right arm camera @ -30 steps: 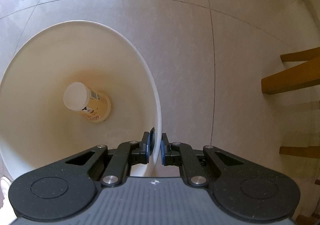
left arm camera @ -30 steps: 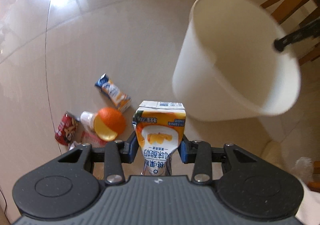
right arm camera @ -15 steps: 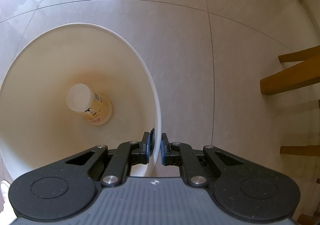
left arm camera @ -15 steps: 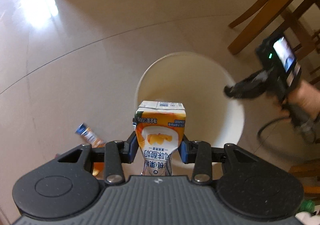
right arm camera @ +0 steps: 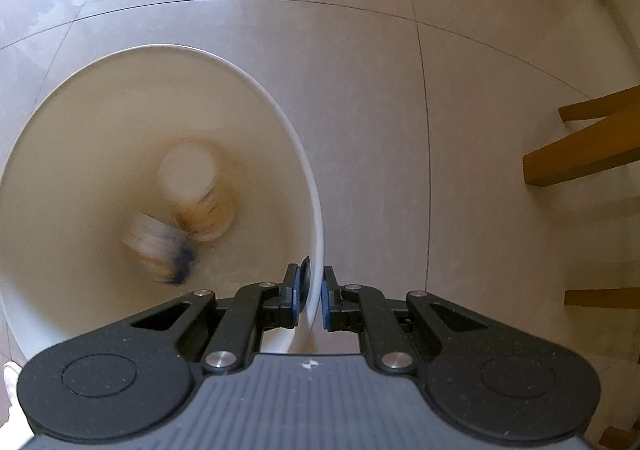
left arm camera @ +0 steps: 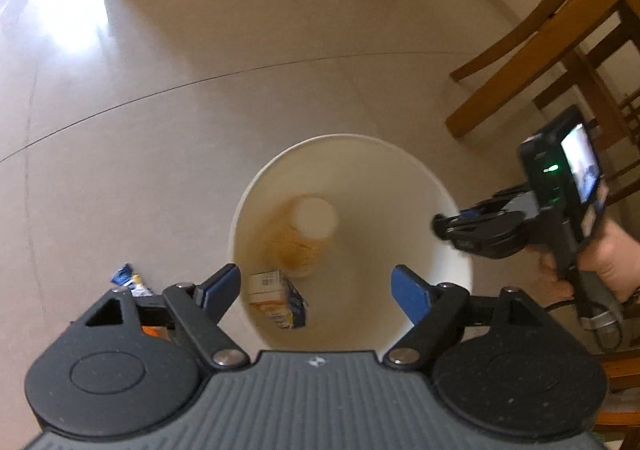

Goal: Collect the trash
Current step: 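Carry the pouch over the wastebasket with the left tool and release it, then grasp the clear plastic bag with the left tool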

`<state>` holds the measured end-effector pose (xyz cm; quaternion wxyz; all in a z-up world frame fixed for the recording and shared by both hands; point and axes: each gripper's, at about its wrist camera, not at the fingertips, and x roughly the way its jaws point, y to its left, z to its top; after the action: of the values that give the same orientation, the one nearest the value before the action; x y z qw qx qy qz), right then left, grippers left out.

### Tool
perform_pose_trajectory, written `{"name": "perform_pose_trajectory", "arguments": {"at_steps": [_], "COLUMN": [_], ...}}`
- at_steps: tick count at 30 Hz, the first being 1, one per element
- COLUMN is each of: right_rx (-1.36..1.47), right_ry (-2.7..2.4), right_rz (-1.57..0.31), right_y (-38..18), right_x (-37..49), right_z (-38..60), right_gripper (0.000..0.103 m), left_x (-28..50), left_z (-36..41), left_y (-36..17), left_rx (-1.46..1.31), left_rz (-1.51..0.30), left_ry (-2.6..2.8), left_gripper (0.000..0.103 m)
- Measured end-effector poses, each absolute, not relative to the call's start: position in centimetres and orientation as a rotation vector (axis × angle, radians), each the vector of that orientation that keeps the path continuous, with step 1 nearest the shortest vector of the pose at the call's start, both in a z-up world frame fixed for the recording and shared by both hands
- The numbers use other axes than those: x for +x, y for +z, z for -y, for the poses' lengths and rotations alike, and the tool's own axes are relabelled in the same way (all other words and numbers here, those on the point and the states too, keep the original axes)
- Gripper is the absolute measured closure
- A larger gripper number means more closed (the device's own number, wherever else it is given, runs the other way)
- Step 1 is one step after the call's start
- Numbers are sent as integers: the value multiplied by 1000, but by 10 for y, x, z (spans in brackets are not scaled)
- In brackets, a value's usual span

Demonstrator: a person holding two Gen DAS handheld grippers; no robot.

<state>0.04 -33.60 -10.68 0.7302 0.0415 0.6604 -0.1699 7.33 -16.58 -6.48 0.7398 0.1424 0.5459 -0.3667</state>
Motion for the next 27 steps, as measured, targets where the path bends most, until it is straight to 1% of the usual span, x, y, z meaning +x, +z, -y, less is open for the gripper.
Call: {"name": "perform_pose_trajectory", "arguments": {"at_steps": [7,14,22,27], "right_rx": [87,90,71,69], "right_ry": [-375,-383,-391,-398], "right_rz": [-1459,-1472,-1488,-1491], "right_y": [-107,-108,-110,-111], "right_x": [1,5,9,10], "right_z": [333,332,330,328], "right_gripper": [91,91,90,90], "left_x": [71,67,61,56], "left_z": [137,99,42,4], "left_y": [-76,-100,-157,-216], "left_rx": [344,374,290,194], "left_rz": [-1138,-1099,-1132,-1196], "left_ry": [-706,-579,-446,-379], "left_gripper": [20,18,18,16]}}
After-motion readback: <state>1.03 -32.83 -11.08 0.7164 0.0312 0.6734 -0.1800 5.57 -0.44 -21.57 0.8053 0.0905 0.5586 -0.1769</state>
